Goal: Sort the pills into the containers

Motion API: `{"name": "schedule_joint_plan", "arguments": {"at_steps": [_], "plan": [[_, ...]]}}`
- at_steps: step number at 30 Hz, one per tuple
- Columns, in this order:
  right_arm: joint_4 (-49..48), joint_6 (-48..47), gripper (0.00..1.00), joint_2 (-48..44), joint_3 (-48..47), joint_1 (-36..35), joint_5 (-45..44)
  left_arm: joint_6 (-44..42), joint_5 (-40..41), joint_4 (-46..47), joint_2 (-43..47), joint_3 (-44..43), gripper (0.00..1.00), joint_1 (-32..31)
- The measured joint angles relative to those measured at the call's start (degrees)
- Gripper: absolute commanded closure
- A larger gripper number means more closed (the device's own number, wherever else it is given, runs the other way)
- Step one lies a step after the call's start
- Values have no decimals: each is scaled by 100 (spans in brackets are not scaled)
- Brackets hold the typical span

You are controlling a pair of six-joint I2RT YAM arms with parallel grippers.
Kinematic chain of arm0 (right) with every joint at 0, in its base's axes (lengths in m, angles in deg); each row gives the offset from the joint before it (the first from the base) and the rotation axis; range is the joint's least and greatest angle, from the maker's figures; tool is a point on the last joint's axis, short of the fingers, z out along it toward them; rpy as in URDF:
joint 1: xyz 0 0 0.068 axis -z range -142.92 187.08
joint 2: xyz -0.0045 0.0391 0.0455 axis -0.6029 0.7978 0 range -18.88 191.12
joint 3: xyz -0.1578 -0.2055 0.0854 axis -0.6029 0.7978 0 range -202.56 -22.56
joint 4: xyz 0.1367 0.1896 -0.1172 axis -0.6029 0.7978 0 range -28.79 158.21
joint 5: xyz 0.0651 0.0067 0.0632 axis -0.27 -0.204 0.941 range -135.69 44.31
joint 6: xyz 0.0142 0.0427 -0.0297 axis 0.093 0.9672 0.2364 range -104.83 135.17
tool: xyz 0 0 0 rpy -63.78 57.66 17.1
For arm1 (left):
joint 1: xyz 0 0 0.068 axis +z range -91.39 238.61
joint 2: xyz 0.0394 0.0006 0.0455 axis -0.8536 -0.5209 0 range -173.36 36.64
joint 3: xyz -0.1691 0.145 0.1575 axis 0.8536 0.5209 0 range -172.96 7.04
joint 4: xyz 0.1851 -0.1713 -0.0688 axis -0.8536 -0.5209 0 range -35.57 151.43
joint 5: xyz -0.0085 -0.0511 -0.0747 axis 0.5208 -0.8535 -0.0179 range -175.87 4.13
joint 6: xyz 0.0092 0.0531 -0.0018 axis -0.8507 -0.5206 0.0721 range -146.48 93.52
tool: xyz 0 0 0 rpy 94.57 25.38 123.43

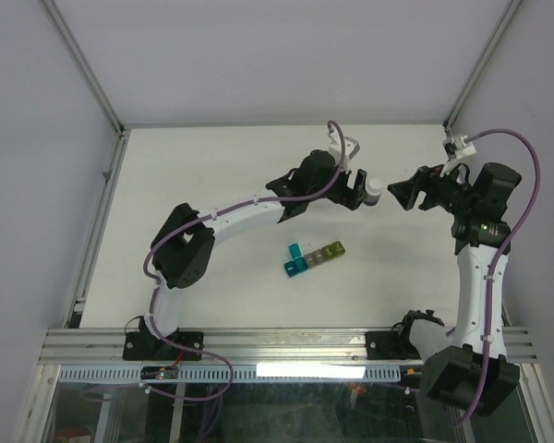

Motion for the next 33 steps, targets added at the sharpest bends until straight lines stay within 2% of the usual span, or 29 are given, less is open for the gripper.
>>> {"name": "schedule_joint_plan", "arguments": {"at_steps": [5, 10, 18, 24, 33], "plan": [[-339, 334, 25, -393, 715, 238, -662, -203, 455, -911, -804, -1156, 20, 74], [-439, 376, 25, -299, 837, 260, -960, -487, 697, -1414, -1447, -2291, 23, 369], [-483, 267, 25, -39, 839, 260, -758, -916, 798, -1596, -2138, -3486, 23, 1180], [-479, 20, 25, -22, 885, 262, -269, -1178, 686, -1596, -2509, -3742, 21, 1298], [-483, -92, 25, -13, 931, 262, 66, -1239, -101, -1486, -2918, -3744, 20, 1224]]}}
